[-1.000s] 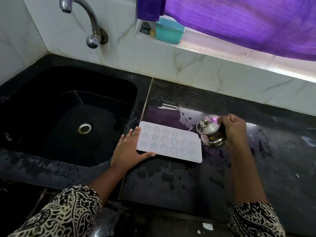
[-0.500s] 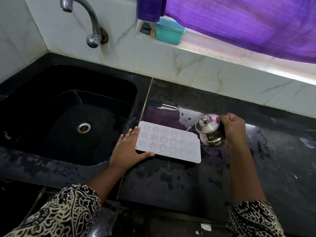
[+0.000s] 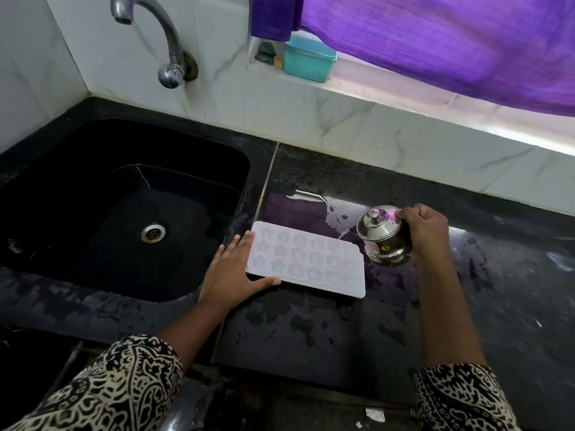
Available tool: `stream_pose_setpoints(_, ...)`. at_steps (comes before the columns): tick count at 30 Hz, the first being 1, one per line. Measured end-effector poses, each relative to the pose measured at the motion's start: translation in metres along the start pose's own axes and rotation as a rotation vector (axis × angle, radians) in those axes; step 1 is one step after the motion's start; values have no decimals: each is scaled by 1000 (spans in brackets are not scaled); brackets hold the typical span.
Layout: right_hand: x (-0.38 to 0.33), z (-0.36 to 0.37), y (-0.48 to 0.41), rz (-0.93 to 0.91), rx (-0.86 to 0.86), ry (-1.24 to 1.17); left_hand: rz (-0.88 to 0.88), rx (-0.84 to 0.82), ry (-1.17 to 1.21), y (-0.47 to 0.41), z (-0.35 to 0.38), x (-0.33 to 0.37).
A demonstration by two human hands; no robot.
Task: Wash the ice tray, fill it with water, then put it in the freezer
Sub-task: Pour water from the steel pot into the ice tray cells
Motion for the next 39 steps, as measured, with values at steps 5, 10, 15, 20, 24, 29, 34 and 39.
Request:
stream_pose_setpoints(5, 4, 0, -2, 8, -11, -8, 0, -4, -7, 1, 0, 0)
stream_pose_setpoints(10, 6, 2, 0, 15, -22, -3, -2, -6, -1, 1, 0, 0)
stream_pose_setpoints(15, 12, 1, 0, 76, 1, -110, -2, -2, 13, 1, 0, 0)
stream_pose_setpoints(20, 15, -3, 2, 178, 75, -371, -5, -3, 1, 2, -1, 1)
stream_pose_setpoints(24, 13, -9, 4, 151, 94, -401, -3, 2, -4, 1, -1, 1)
stream_pose_setpoints(29, 17, -17, 3, 108, 90, -236, -2, 9, -4, 1, 0, 1)
stream_pose_setpoints(34, 16, -20, 5, 54, 71, -107, -1, 8, -5, 2, 0, 0)
stream_pose_setpoints(39, 18, -22, 3, 45, 53, -4, 1, 17, 2, 2, 0, 1)
Point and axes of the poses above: each hand's wrist, its own y-axis away from the middle knuckle, its own z-axis out of the palm, x = y × z, the point moved 3 cm from there along -y, towards the middle knuckle, and after that the axes turned 8 degrees about -z, right-handed, at the moved point
